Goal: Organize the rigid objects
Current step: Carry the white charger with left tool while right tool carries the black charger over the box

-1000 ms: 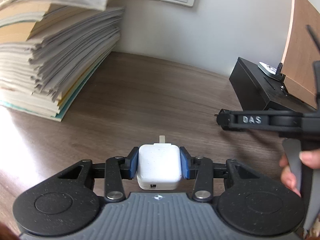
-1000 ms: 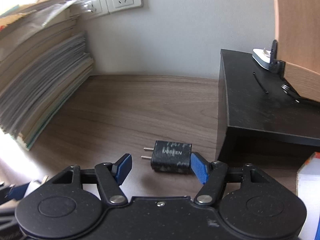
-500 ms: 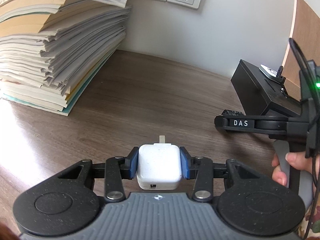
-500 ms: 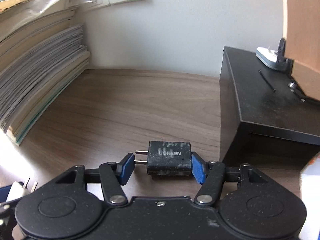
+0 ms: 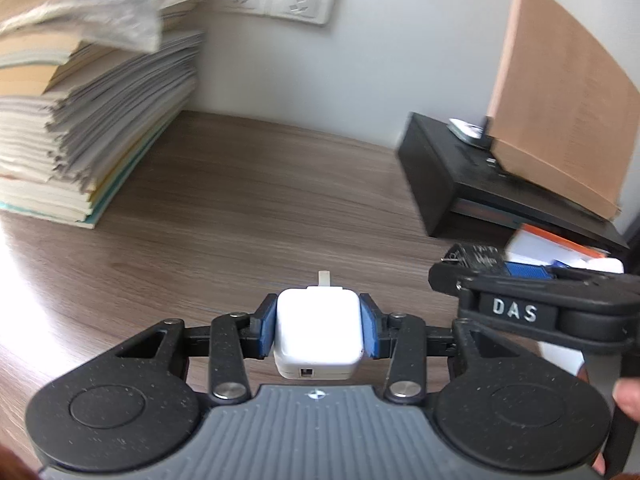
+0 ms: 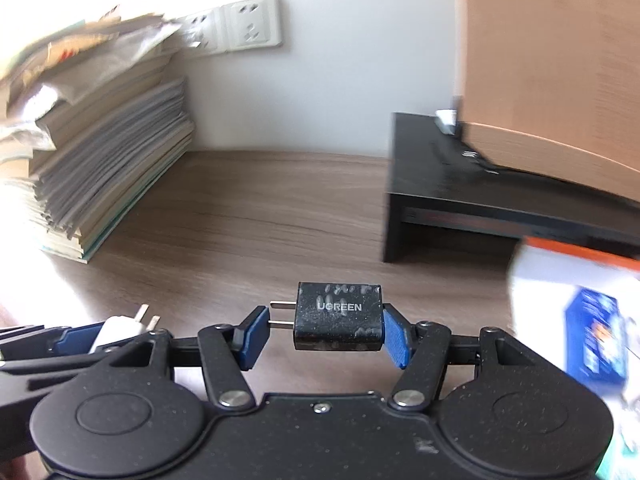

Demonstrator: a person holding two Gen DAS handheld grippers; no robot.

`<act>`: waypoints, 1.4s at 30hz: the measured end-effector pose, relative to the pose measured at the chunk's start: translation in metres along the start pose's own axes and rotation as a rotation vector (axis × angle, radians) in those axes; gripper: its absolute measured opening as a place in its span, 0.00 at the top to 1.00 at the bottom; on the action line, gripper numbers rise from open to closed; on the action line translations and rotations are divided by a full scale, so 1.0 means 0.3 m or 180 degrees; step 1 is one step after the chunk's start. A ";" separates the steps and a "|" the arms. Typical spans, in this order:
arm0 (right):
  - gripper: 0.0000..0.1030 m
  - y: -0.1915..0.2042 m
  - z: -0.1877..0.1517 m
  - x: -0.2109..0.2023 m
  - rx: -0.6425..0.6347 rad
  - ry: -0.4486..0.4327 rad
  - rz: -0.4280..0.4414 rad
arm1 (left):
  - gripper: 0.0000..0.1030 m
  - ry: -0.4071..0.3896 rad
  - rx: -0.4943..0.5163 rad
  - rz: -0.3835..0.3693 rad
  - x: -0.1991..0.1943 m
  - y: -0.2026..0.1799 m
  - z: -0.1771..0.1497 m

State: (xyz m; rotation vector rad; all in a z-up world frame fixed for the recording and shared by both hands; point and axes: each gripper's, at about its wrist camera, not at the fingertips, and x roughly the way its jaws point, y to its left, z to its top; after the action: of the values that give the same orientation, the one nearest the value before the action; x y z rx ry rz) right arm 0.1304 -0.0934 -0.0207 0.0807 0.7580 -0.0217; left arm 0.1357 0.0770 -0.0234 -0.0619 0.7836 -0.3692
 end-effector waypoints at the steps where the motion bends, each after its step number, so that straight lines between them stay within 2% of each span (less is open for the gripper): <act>1: 0.30 -0.019 -0.009 -0.029 0.0051 -0.0005 -0.0021 | 0.59 -0.0003 0.0024 -0.0037 -0.011 -0.019 -0.005; 11: 0.30 -0.240 -0.131 -0.314 0.0302 -0.0168 -0.0295 | 0.59 -0.0037 0.0233 -0.0320 -0.103 -0.284 -0.066; 22: 0.30 -0.571 -0.287 -0.601 0.0473 -0.0291 -0.0625 | 0.59 -0.0004 0.0440 -0.0540 -0.167 -0.651 -0.178; 31: 0.30 -0.740 -0.370 -0.712 0.0563 -0.0339 -0.0684 | 0.59 0.0060 0.0562 -0.0554 -0.157 -0.867 -0.245; 42: 0.30 -0.801 -0.393 -0.751 0.0530 -0.0403 -0.0580 | 0.59 0.0052 0.0561 -0.0408 -0.186 -0.954 -0.281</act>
State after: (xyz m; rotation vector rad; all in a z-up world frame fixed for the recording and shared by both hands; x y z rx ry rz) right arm -0.1257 -0.3254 0.0332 0.1670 0.6340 -0.2614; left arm -0.0456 -0.1641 0.0090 0.0564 0.7622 -0.5595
